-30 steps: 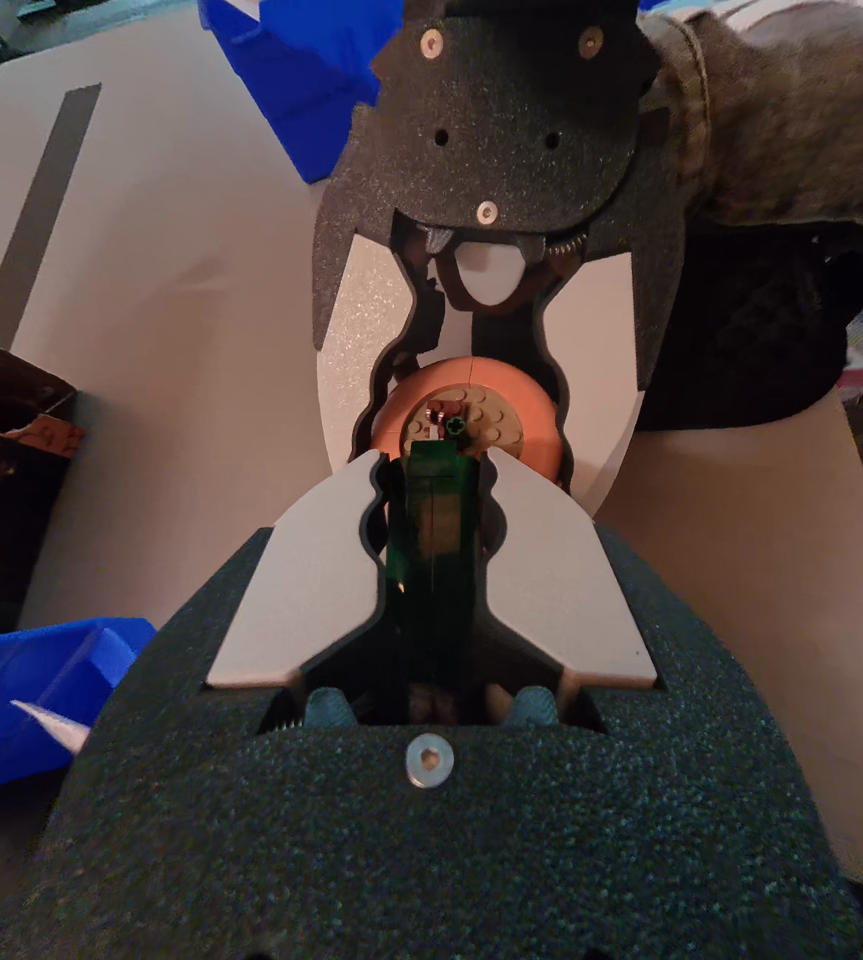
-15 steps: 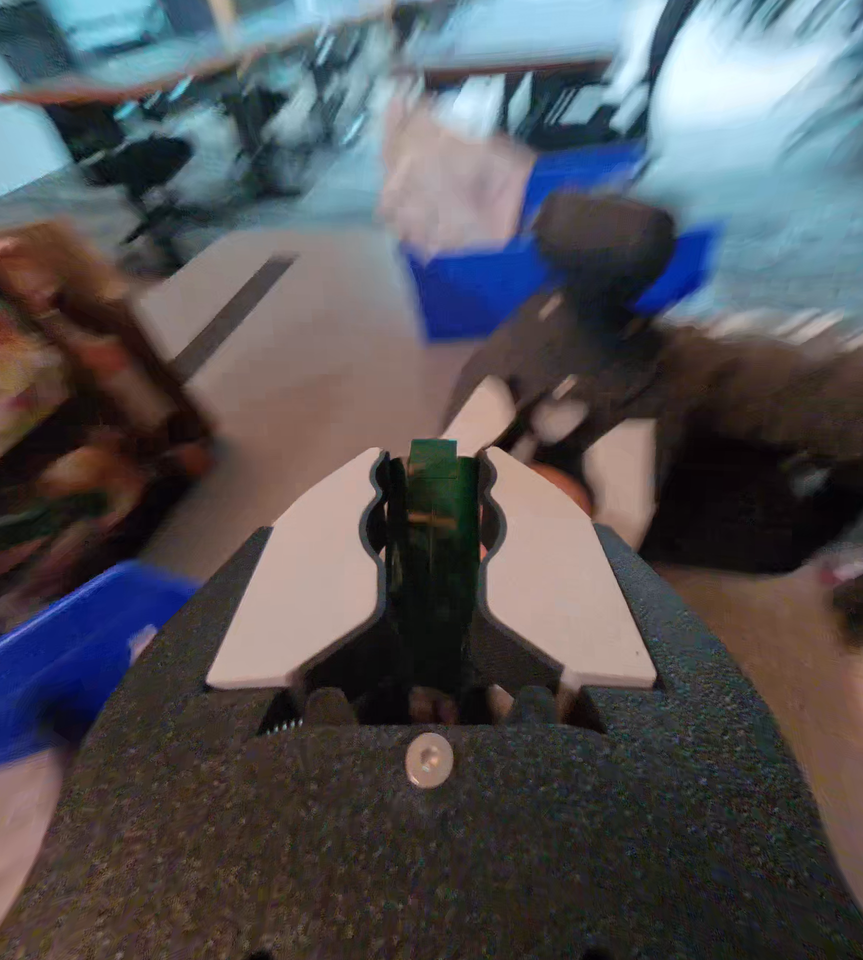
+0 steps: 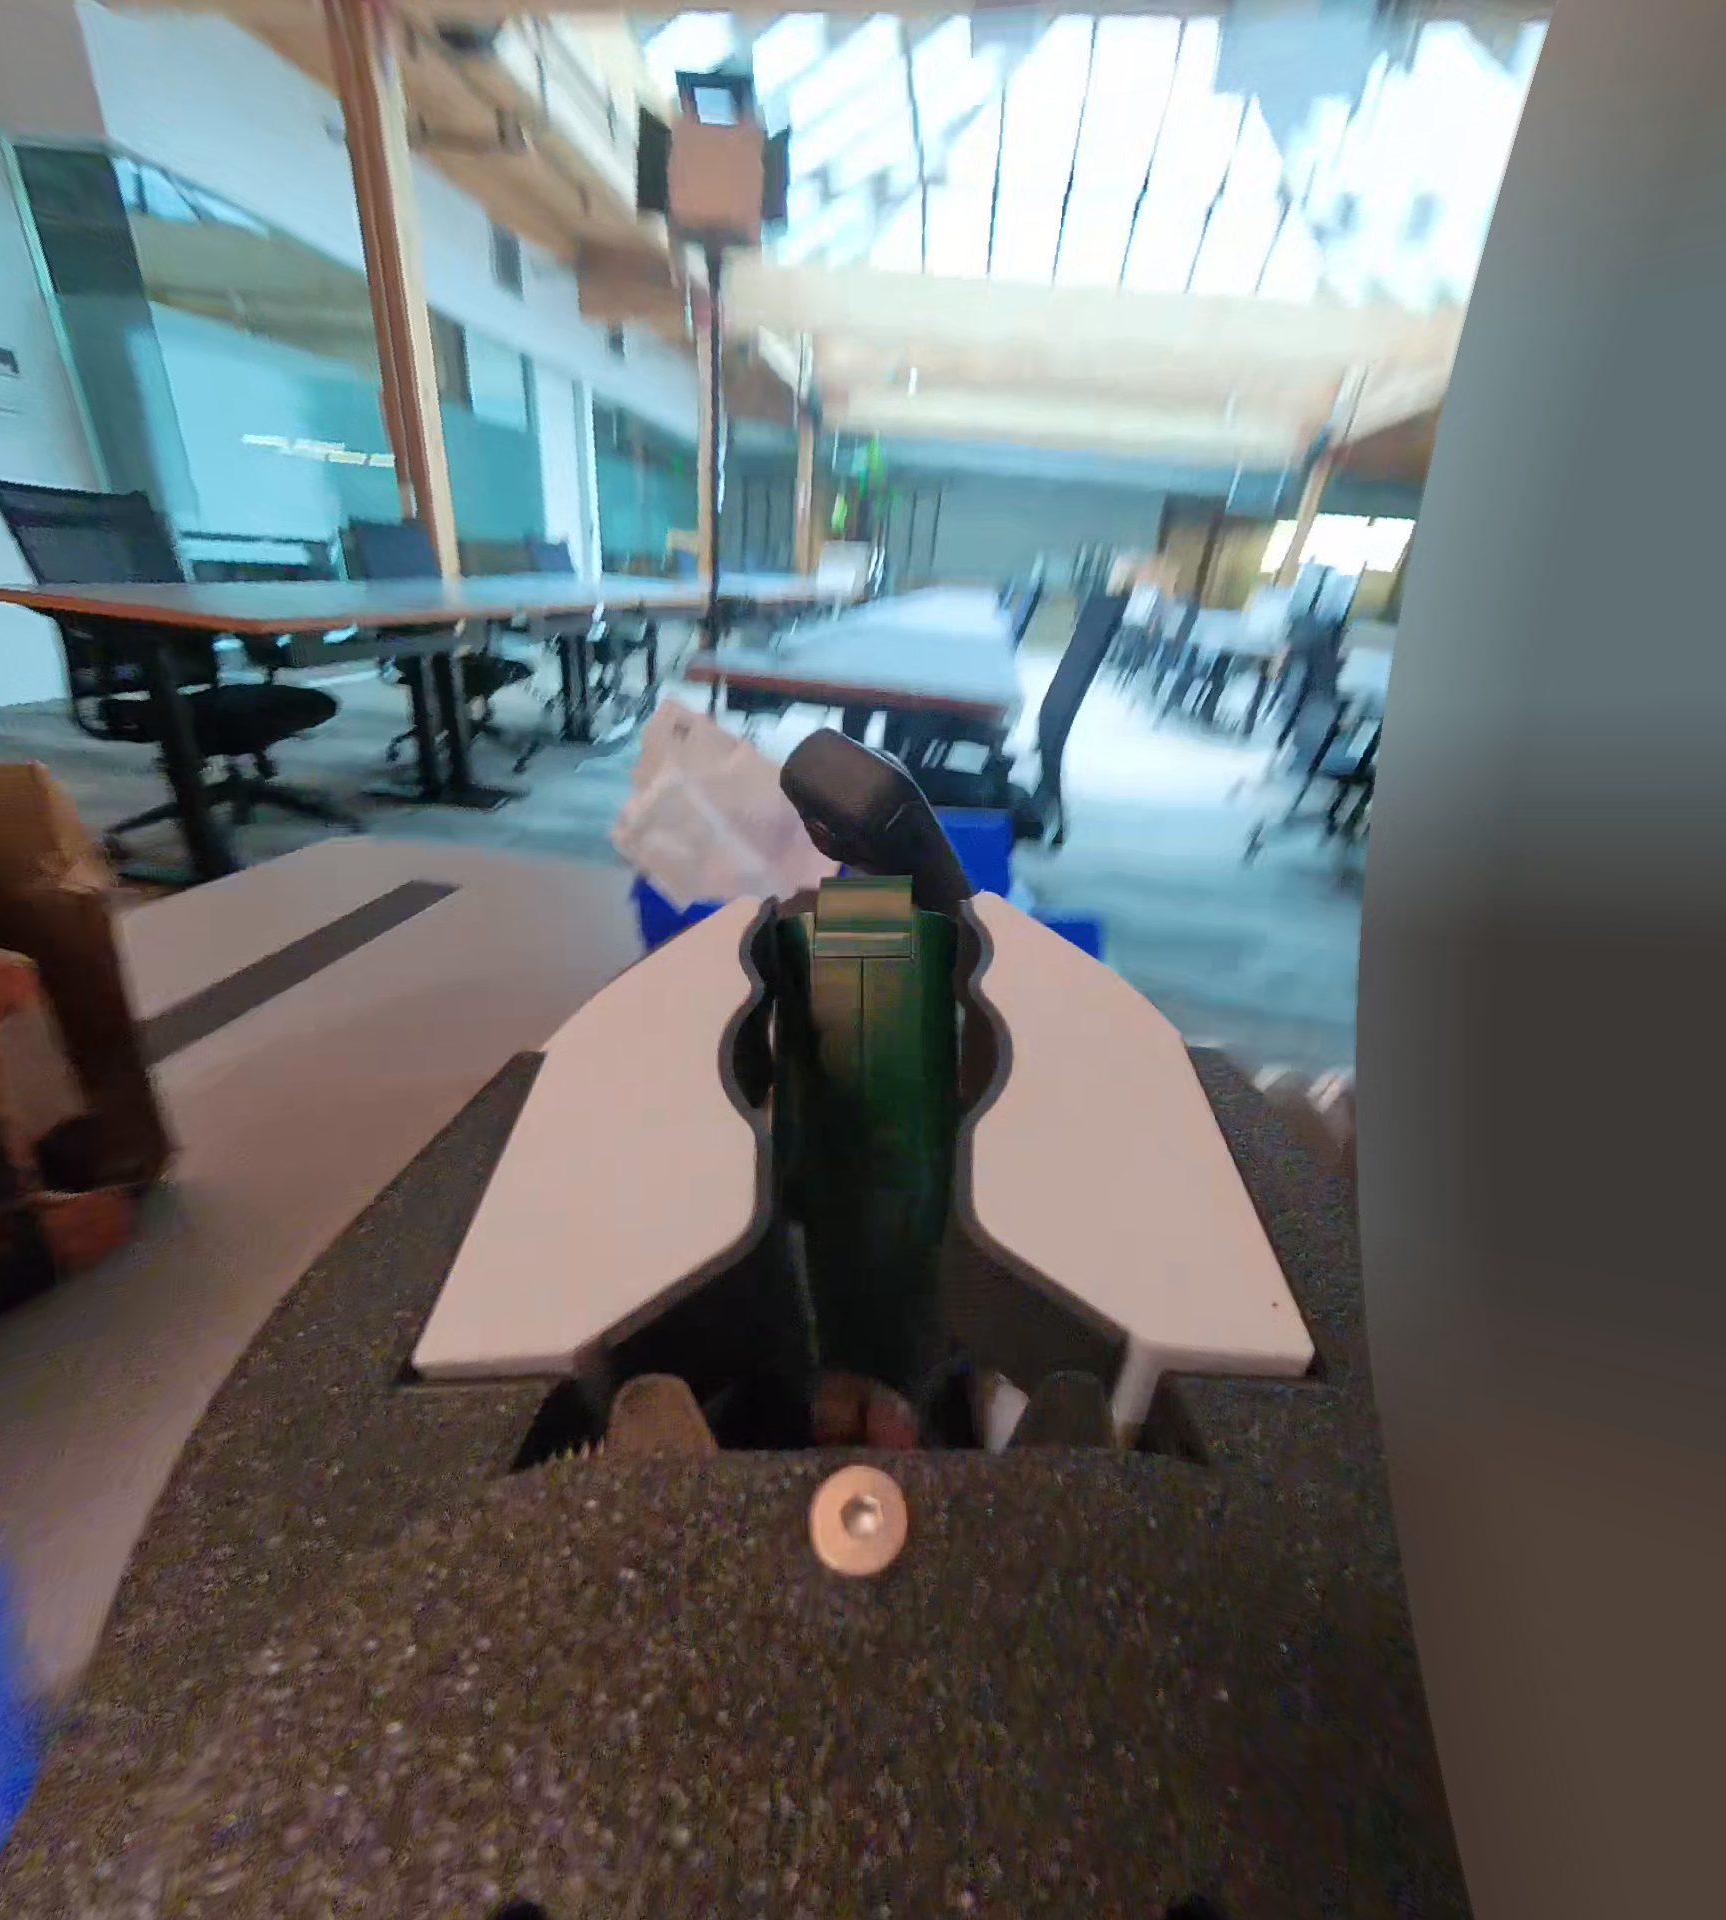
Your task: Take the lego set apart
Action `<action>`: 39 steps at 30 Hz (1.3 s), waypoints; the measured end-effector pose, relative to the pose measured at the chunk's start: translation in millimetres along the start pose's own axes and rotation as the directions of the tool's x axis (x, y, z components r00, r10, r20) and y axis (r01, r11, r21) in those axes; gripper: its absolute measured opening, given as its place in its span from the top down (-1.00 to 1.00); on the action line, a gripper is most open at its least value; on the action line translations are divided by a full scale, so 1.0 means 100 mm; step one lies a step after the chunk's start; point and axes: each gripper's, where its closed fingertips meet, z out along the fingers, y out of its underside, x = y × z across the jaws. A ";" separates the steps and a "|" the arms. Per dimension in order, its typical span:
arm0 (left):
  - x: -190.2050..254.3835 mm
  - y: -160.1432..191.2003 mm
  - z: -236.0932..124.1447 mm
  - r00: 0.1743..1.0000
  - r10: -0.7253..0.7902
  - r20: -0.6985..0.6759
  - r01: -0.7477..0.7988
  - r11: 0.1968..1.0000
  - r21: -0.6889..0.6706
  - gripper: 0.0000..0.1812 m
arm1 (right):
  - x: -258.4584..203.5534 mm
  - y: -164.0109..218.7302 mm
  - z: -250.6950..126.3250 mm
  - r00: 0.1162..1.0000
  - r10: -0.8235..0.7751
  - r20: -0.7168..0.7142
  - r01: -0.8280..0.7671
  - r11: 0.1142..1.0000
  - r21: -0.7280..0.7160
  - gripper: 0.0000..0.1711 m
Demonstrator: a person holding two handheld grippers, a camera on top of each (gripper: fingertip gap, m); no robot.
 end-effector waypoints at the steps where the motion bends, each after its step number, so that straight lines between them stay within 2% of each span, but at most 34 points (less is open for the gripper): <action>1: 0.03 -0.07 -0.04 0.995 -0.099 -0.034 0.102 0.990 0.097 0.64 | -0.02 -0.12 -0.10 1.000 0.005 0.026 -0.007 0.998 0.064 -0.08; 2: 0.07 -0.16 -0.12 0.977 -0.192 -0.092 0.207 0.956 0.209 0.65 | -0.05 -0.27 -0.21 0.998 0.011 0.058 -0.019 0.992 0.128 -0.03; 4: 0.17 -0.41 -0.36 0.928 -0.273 -0.255 0.364 0.816 0.450 0.65 | -0.25 -0.61 -0.49 0.979 0.040 0.199 -0.090 0.964 0.249 0.21; 6: 0.21 -0.56 -0.61 0.919 -0.244 -0.311 0.391 0.674 0.627 0.65 | -0.54 -0.98 -0.74 0.900 0.114 0.421 -0.265 0.909 0.321 0.30; 7: 0.24 -0.58 -0.67 0.926 -0.216 -0.308 0.373 0.638 0.673 0.65 | -0.72 -1.13 -0.82 0.825 0.149 0.545 -0.364 0.878 0.310 0.30; 9: 0.31 -0.56 -0.68 0.935 -0.182 -0.305 0.350 0.619 0.703 0.64 | -1.03 -1.31 -0.84 0.650 0.218 0.728 -0.521 0.825 0.218 0.29; 11: 0.36 -0.54 -0.63 0.929 -0.187 -0.320 0.365 0.617 0.697 0.64 | -1.34 -1.37 -0.78 0.496 0.225 0.839 -0.578 0.807 0.125 0.27; 14: 0.49 -0.53 -0.57 0.932 -0.163 -0.324 0.351 0.636 0.688 0.64 | -1.57 -1.48 -0.73 0.383 0.198 0.902 -0.633 0.768 0.101 0.34; 17: 0.55 -0.51 -0.59 0.946 -0.143 -0.293 0.310 0.666 0.679 0.64 | -1.62 -1.54 -0.80 0.339 0.158 0.927 -0.669 0.733 0.120 0.61; 18: 0.56 -0.50 -0.59 0.949 -0.135 -0.286 0.300 0.673 0.676 0.65 | -1.62 -1.54 -0.78 0.360 0.154 0.920 -0.663 0.736 0.136 0.68; 22: 0.50 -0.47 -0.61 0.968 -0.149 -0.201 0.244 0.734 0.634 0.65 | -1.55 -1.51 -0.73 0.460 0.145 0.876 -0.636 0.742 0.212 0.71; 24: 0.38 -0.40 -0.64 0.989 -0.140 -0.051 0.143 0.805 0.575 0.67 | -1.42 -1.48 -0.69 0.559 0.157 0.814 -0.602 0.753 0.267 0.79; 26: 0.28 -0.27 -0.65 0.988 -0.064 0.138 -0.004 0.897 0.442 0.64 | -1.29 -1.41 -0.61 0.703 0.158 0.694 -0.504 0.799 0.329 0.84; 27: 0.23 -0.20 -0.64 0.975 -0.021 0.222 -0.063 0.929 0.366 0.66 | -1.28 -1.37 -0.59 0.745 0.136 0.653 -0.447 0.828 0.338 0.84; 28: 0.19 -0.14 -0.63 0.959 0.007 0.283 -0.097 0.947 0.307 0.69 | -1.29 -1.33 -0.54 0.776 0.124 0.619 -0.399 0.856 0.329 0.84; 30: 0.03 0.03 -0.59 0.938 -0.026 0.345 -0.062 0.968 0.241 0.72 | -1.26 -1.14 -0.34 0.826 0.136 0.547 -0.330 0.903 0.274 0.85; 32: -0.03 0.15 -0.59 0.940 -0.077 0.332 -0.001 0.974 0.227 0.75 | -1.27 -1.02 -0.23 0.783 0.190 0.593 -0.385 0.896 0.221 0.86; 35: -0.07 0.17 -0.68 0.925 -0.059 0.376 -0.036 0.970 0.240 0.68 | -1.14 -1.14 -0.34 0.707 0.236 0.667 -0.530 0.801 0.278 0.86; 39: -0.01 0.27 -0.62 0.935 -0.037 0.352 -0.023 0.986 0.163 0.66 | -1.08 -1.17 -0.42 0.679 0.234 0.696 -0.570 0.764 0.301 0.86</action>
